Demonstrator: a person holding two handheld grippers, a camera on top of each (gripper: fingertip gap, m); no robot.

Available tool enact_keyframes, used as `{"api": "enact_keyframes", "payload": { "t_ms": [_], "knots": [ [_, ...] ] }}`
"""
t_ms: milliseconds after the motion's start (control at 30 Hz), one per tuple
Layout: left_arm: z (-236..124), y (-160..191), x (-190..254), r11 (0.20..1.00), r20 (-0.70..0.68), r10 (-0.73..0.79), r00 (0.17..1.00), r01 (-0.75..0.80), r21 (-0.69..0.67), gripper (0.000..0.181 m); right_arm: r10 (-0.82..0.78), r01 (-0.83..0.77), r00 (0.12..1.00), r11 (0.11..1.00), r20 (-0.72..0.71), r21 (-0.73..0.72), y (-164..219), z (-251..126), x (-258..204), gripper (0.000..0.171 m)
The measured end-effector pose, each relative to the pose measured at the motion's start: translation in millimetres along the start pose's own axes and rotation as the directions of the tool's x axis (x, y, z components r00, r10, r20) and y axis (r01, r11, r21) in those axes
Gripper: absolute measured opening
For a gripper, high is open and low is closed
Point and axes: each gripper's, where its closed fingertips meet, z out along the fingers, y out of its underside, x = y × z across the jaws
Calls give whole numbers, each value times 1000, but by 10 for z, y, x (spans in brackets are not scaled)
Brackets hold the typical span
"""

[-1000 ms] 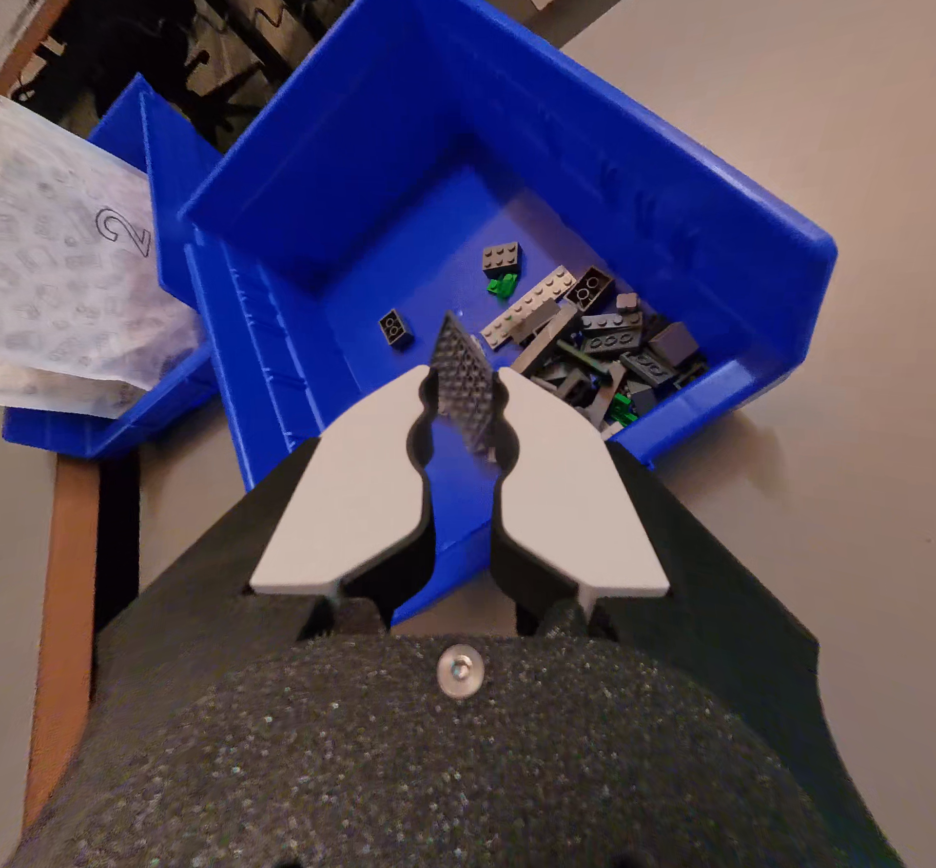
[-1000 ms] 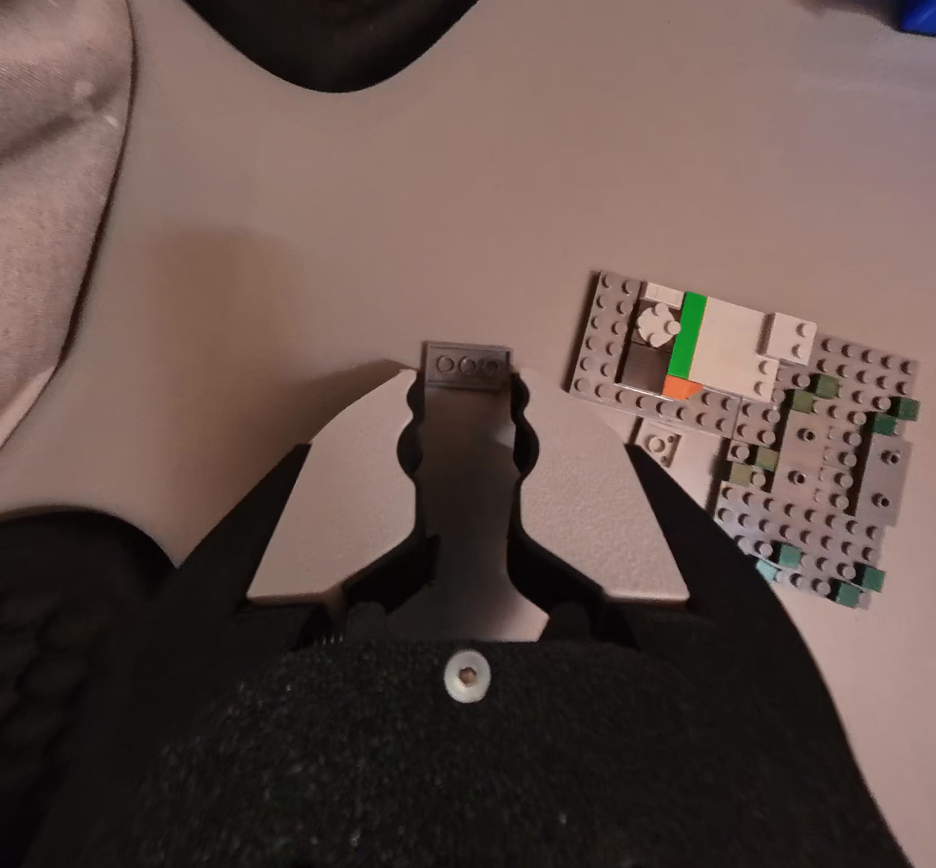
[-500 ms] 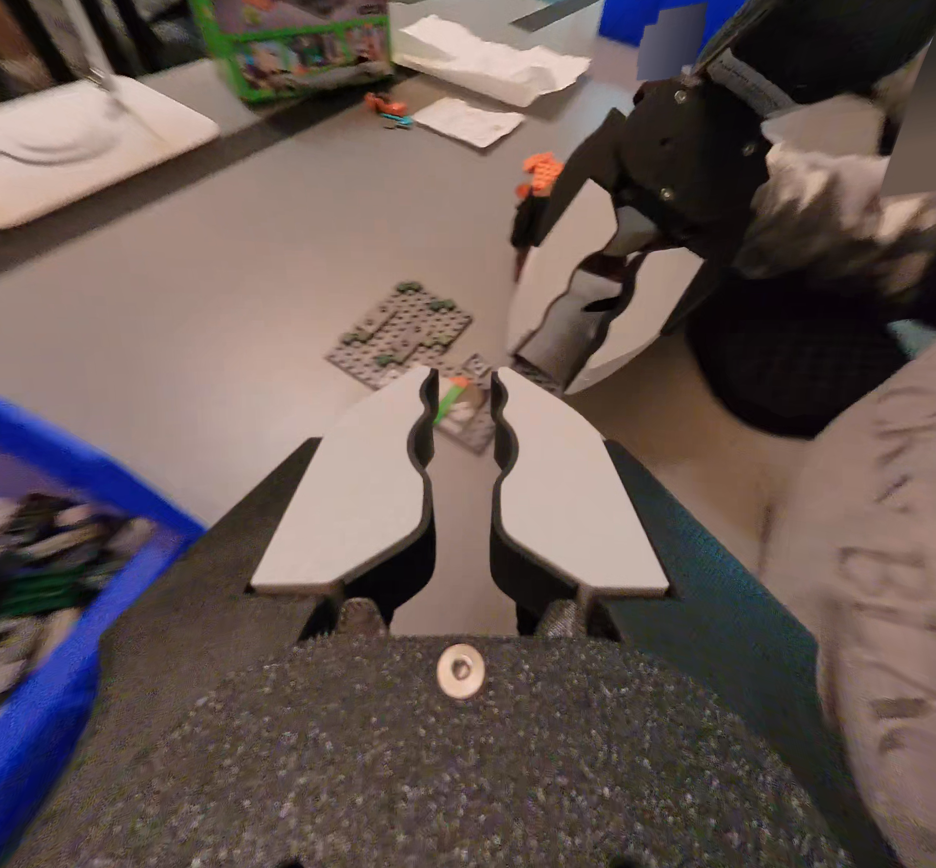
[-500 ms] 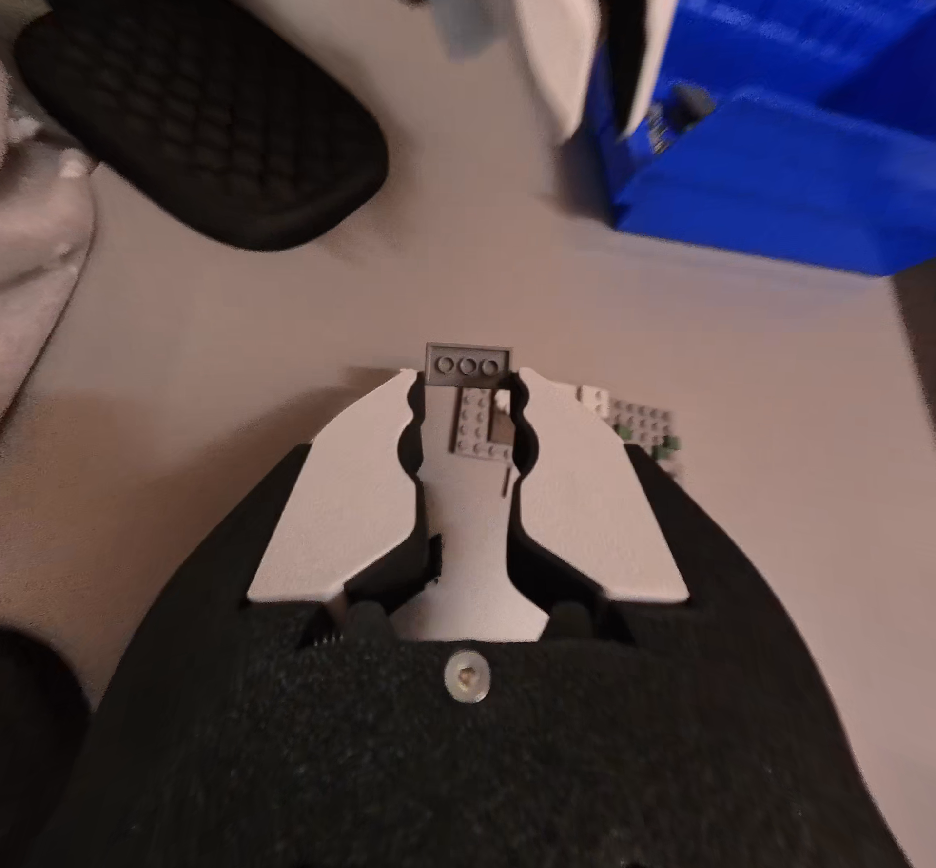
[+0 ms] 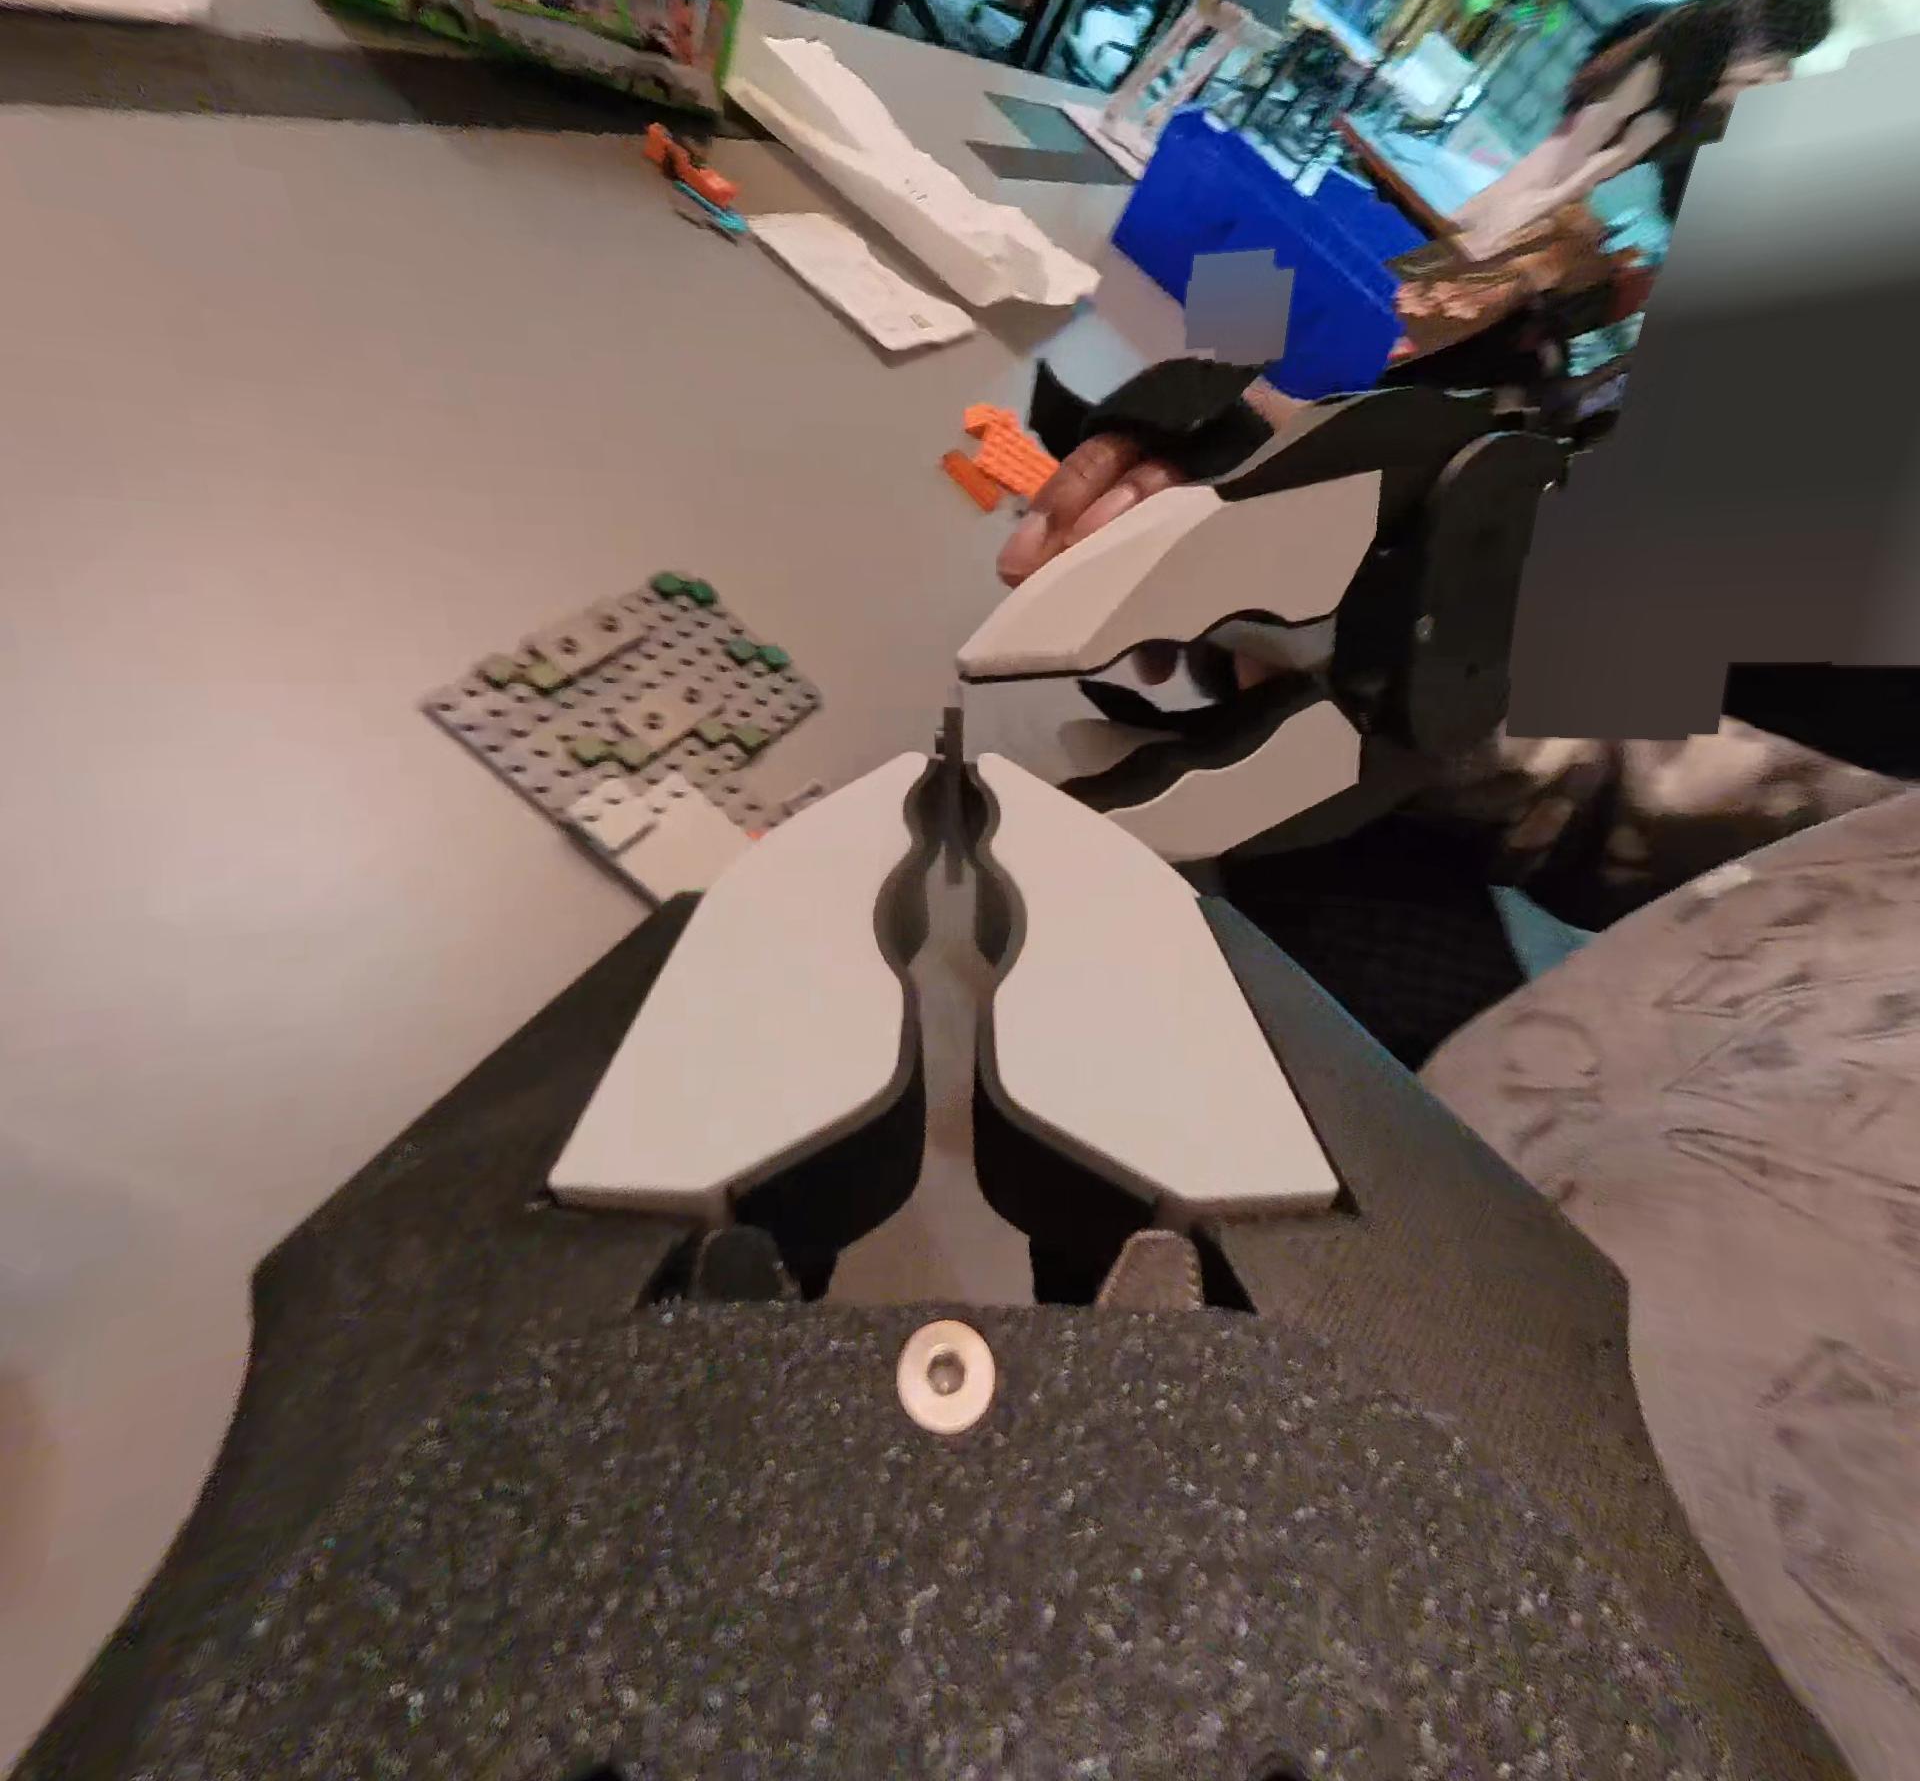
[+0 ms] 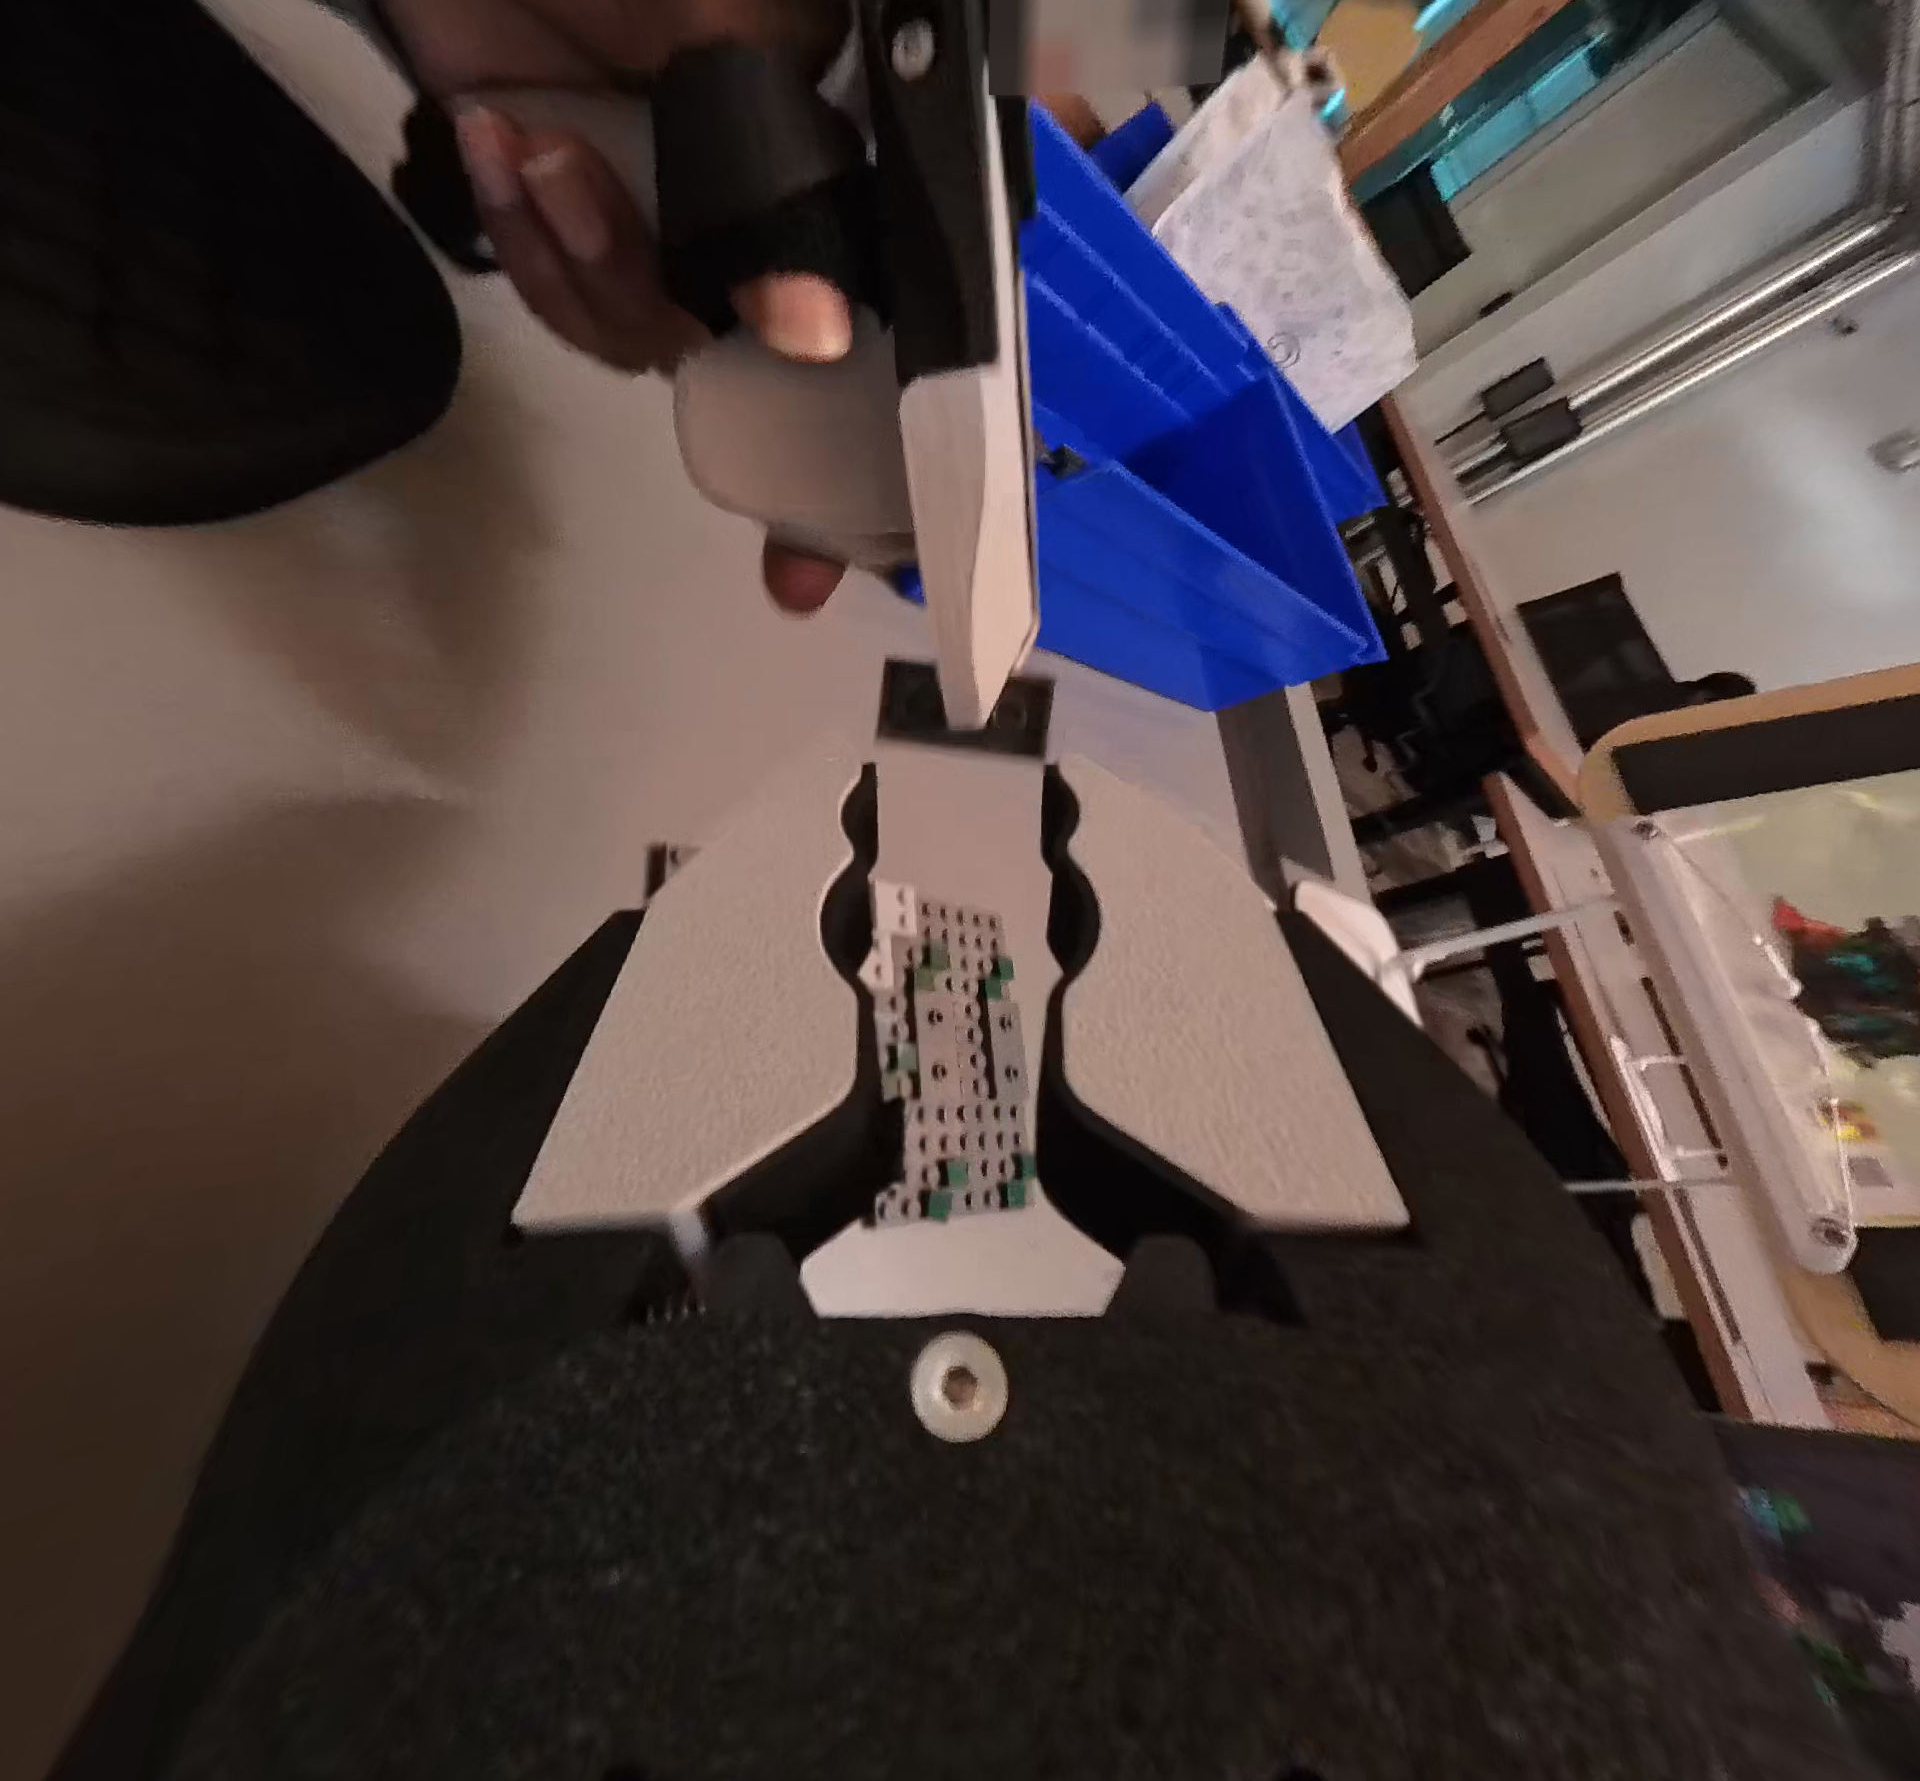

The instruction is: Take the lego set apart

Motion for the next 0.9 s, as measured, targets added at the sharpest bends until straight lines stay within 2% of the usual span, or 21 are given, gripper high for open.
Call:
{"api": "enact_keyframes", "payload": {
  "t_ms": [67, 167, 267, 367, 533, 600, 667, 800, 900],
  "knots": [
    [-137, -113, -114, 999, 52, 22, 998, -23, 27, 3, 58, -54, 996, 996, 71, -68, 169, -1, -18, 37],
    [-505, -353, -501, 991, 265, 102, 959, -122, 58, 3, 191, -148, 958, 968, 212, -203, 516, -24, -131, 33],
    [-950, -494, -997, 979, 517, 185, 836, -204, -21, 3, 328, -251, 900, 929, 286, -273, 745, -5, -247, 31],
    [-1279, -528, -1391, 980, 645, 190, 740, -179, -84, 4, 457, -348, 828, 873, 324, -342, 876, 46, -368, 31],
    [-1474, -313, -1829, 973, 716, 216, 664, -83, -216, 3, 527, -397, 777, 834, 343, -383, 944, 116, -485, 30],
    [-1473, -238, -1925, 968, 728, 229, 647, -70, -242, 6, 537, -404, 767, 829, 350, -387, 938, 121, -493, 17],
    [-1462, -190, -1955, 964, 732, 242, 637, -69, -258, 14, 533, -391, 765, 830, 362, -398, 937, 104, -504, 16],
    [-1396, -192, -1838, 952, 715, 293, 635, -130, -276, 25, 512, -411, 776, 854, 368, -320, 800, 86, -434, 16],
    [-1295, -241, -1600, 907, 672, 422, 609, -278, -318, 27, 563, -520, 731, 826, 386, -219, 544, 70, -333, 16]
  ]
}}
